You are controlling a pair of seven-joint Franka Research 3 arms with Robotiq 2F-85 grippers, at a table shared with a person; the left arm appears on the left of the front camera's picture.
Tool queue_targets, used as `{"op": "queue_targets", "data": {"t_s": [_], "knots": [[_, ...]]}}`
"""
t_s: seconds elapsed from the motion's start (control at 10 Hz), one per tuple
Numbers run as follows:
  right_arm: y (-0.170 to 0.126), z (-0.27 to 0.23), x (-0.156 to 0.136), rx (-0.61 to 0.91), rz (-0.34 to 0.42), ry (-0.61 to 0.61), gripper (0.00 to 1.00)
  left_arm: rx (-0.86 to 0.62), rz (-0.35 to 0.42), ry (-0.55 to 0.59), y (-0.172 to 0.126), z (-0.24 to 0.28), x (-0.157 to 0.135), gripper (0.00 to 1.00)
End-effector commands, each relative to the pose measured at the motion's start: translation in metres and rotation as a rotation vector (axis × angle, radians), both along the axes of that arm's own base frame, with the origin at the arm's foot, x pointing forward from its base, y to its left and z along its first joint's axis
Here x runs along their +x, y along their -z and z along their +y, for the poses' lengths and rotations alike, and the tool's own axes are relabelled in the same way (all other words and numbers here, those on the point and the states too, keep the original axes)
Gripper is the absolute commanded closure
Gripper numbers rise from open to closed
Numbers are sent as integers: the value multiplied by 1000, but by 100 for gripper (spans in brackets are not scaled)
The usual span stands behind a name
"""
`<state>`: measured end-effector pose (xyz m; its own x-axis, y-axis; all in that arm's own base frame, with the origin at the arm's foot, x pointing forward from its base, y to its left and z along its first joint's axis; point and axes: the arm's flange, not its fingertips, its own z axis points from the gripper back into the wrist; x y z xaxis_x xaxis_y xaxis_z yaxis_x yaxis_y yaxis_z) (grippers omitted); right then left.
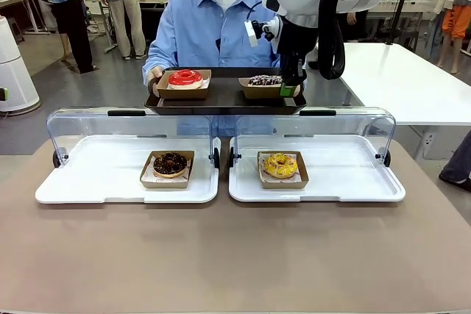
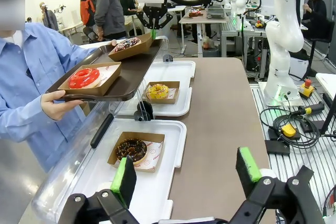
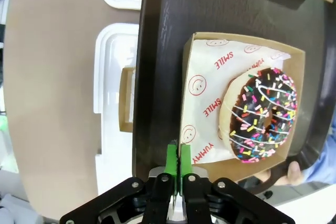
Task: Provide the desired donut to the person.
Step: Place the picked Paper togo box onto the Handle tray extended by the person.
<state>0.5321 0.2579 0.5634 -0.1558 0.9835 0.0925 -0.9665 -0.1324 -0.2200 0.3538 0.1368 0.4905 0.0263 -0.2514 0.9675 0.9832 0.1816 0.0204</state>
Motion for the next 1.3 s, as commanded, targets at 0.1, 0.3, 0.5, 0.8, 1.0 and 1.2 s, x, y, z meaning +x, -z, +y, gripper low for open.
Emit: {"op": "queue_targets", "data": {"t_s": [0.1,0.3,0.5,0.8,1.0,1.2], "knots": [[-1,-3,2,38,-3,-41,3,0,-5,-15,0,1,0,0],[0,-3,2,37,-3,-42,0,0,-5,-15,0,1,0,0],[0,-1,-1,32,-3,-50,3,0,-5,-15,0,1,0,0],[-2,0,-4,32,-7,-56,0,0,-5,-15,0,1,0,0],[-2,-1,-5,32,-5,-57,0,0,-5,-15,0,1,0,0],[-3,-4,-11,21,2,-52,0,0,-5,-15,0,1,0,0]]}}
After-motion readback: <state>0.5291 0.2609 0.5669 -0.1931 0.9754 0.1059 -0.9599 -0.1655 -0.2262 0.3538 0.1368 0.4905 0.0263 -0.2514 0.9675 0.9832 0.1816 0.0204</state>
